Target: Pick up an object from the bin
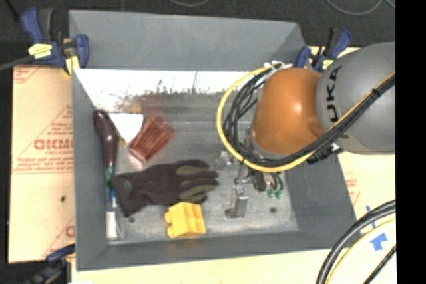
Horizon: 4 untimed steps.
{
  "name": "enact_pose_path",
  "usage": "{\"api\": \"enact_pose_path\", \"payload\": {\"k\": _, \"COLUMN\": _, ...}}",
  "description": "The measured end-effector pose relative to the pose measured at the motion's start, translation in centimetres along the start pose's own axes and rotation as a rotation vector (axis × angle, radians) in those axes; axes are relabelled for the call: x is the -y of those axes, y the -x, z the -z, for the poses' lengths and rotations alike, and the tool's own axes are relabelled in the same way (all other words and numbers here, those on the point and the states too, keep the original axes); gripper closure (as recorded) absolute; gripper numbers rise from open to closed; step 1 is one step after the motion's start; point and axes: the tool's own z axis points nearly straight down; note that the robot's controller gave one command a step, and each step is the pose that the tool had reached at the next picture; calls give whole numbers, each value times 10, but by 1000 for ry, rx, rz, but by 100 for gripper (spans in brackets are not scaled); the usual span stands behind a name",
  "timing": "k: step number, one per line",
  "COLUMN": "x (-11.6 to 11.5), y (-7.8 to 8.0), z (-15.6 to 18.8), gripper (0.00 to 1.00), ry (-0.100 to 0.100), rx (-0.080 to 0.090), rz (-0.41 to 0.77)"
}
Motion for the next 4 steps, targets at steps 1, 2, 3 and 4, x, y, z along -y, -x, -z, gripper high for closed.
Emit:
{"api": "enact_pose_path", "payload": {"k": 1, "x": 0, "y": 1, "z": 4, "gripper": 0, "ry": 0, "rx": 8, "rz": -1}}
{"api": "enact_pose_path", "payload": {"k": 2, "x": -18, "y": 0, "z": -39, "gripper": 0, "ry": 0, "rx": 13, "rz": 15}}
{"api": "enact_pose_path", "payload": {"k": 3, "x": -29, "y": 23, "z": -68, "gripper": 0, "ry": 1, "rx": 1, "rz": -14}}
{"api": "enact_pose_path", "payload": {"k": 4, "x": -50, "y": 54, "z": -66, "gripper": 100, "ry": -1, "rx": 18, "rz": 107}}
